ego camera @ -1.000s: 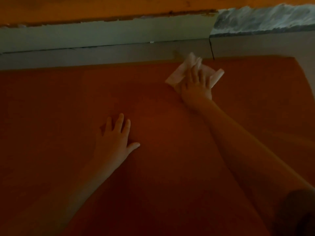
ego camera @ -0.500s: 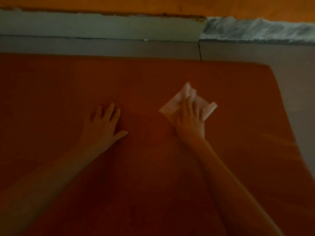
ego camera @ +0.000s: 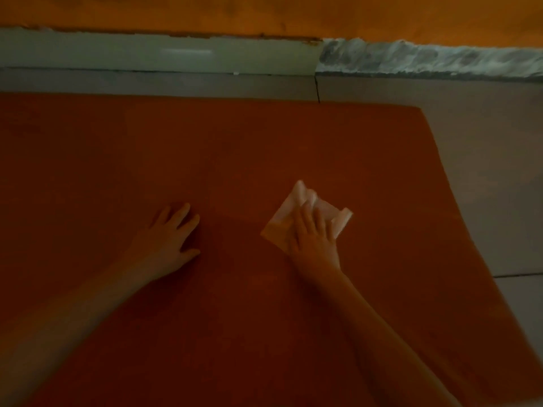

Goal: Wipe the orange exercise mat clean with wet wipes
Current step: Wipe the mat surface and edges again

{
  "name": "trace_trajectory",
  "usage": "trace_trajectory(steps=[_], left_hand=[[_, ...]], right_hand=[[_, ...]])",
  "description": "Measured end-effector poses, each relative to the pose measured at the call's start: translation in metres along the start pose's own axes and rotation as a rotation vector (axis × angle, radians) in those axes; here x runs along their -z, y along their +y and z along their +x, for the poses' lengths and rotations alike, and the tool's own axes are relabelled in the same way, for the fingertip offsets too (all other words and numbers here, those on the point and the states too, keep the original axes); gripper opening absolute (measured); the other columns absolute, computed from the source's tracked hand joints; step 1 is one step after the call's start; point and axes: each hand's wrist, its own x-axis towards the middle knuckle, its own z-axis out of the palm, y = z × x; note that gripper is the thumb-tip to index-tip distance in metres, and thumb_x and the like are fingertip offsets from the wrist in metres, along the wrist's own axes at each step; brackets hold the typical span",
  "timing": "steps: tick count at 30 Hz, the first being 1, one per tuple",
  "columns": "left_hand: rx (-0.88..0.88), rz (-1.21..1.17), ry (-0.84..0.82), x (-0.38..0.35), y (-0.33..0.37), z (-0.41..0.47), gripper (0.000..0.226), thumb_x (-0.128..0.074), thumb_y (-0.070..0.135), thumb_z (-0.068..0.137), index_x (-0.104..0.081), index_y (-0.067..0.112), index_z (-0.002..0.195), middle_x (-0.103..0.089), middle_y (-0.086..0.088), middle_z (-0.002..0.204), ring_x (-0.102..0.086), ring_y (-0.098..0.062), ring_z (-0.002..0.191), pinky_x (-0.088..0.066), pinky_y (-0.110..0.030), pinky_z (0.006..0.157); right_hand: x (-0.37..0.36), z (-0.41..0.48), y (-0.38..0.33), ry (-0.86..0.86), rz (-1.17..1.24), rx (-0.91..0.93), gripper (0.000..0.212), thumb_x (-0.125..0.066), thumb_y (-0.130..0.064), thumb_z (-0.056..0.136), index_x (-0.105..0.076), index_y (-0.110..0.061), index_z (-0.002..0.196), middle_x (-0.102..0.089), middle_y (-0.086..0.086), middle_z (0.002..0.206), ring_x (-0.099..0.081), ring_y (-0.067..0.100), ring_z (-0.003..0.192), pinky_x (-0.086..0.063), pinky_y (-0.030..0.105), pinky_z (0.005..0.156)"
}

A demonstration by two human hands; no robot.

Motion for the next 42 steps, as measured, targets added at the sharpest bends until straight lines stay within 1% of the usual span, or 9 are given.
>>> trace_trajectory(steps=[6,10,16,20,25,29,34,38,42], left_hand=[[0.010,-0.034,-0.078,-0.014,0.014,-0.022,0.076,-0.042,0.058,0.095,0.000,0.034,0.154,0.020,0.005,0.159,0.012,-0.027,0.148,-0.011,-0.048,0.120],[0.000,-0.055,-0.101,-0.022,0.026,-0.046,0.073,-0.043,0.053,0.097,-0.002,0.033,0.154,0.017,0.005,0.160,0.009,-0.024,0.148,-0.010,-0.048,0.120],[0.015,-0.101,-0.142,-0.033,0.038,-0.081,0.070,-0.038,0.053,0.098,-0.005,0.028,0.154,0.008,0.001,0.162,0.002,-0.026,0.149,-0.009,-0.047,0.120],[0.009,-0.226,-0.133,-0.043,0.065,-0.100,0.067,-0.032,0.057,0.098,-0.011,0.026,0.154,0.003,0.001,0.162,0.000,-0.025,0.149,-0.009,-0.046,0.120],[0.030,-0.283,-0.097,-0.062,0.105,-0.117,0.076,-0.029,0.064,0.095,0.000,0.027,0.155,0.014,0.001,0.161,0.012,-0.030,0.147,-0.002,-0.054,0.118],[0.032,-0.315,-0.057,-0.069,0.105,-0.119,0.073,-0.024,0.062,0.097,0.001,0.026,0.155,0.013,0.001,0.161,0.012,-0.029,0.147,-0.002,-0.054,0.118],[0.115,-0.380,0.044,-0.076,0.123,-0.109,0.075,-0.025,0.066,0.094,-0.008,0.024,0.155,0.006,-0.001,0.162,0.009,-0.031,0.147,-0.001,-0.054,0.118],[0.096,-0.358,0.147,-0.078,0.141,-0.098,0.077,-0.020,0.068,0.093,-0.002,0.026,0.155,0.011,0.003,0.161,0.012,-0.024,0.148,0.002,-0.052,0.118],[0.026,-0.283,0.177,-0.081,0.165,-0.088,0.075,-0.018,0.068,0.093,-0.002,0.027,0.155,0.012,0.005,0.161,0.014,-0.019,0.148,0.007,-0.051,0.118]], right_hand=[[-0.030,-0.050,-0.010,-0.137,-0.010,0.342,0.066,-0.001,-0.046,0.094,-0.004,-0.020,0.154,0.021,-0.001,0.157,0.017,0.023,0.145,0.005,0.053,0.118],[-0.026,-0.063,0.020,-0.126,-0.043,0.243,0.077,0.009,-0.051,0.083,0.002,-0.021,0.153,0.023,0.002,0.158,0.008,0.025,0.148,0.001,0.048,0.120],[-0.022,-0.088,0.009,-0.191,0.001,0.164,0.057,-0.016,-0.040,0.104,0.003,-0.020,0.154,0.023,0.005,0.158,0.012,0.028,0.147,0.004,0.052,0.117],[-0.020,-0.115,0.014,-0.294,-0.096,0.305,0.082,0.006,-0.057,0.083,-0.007,-0.017,0.154,0.016,0.008,0.159,0.011,0.033,0.146,-0.002,0.063,0.115],[0.008,-0.156,0.027,-0.353,0.046,0.304,0.059,-0.034,-0.040,0.101,-0.012,-0.024,0.154,0.015,-0.002,0.159,0.014,0.020,0.144,-0.004,0.052,0.117],[0.018,-0.155,0.058,-0.373,0.047,0.225,0.059,-0.044,-0.040,0.099,-0.022,-0.028,0.152,0.012,-0.004,0.161,-0.002,0.020,0.146,-0.024,0.049,0.116],[0.004,-0.131,0.056,-0.355,-0.086,0.275,0.068,-0.032,-0.051,0.097,-0.004,-0.025,0.154,0.013,0.003,0.161,0.015,0.023,0.146,0.005,0.047,0.117],[0.000,-0.157,0.066,-0.397,-0.113,0.485,0.071,-0.037,-0.049,0.100,0.005,-0.028,0.153,0.026,-0.004,0.156,0.027,0.014,0.135,0.011,0.043,0.110],[-0.003,-0.190,0.110,-0.390,-0.073,0.396,0.071,-0.021,-0.066,0.092,0.012,-0.037,0.147,0.032,-0.012,0.149,0.028,0.009,0.136,0.009,0.042,0.114]])
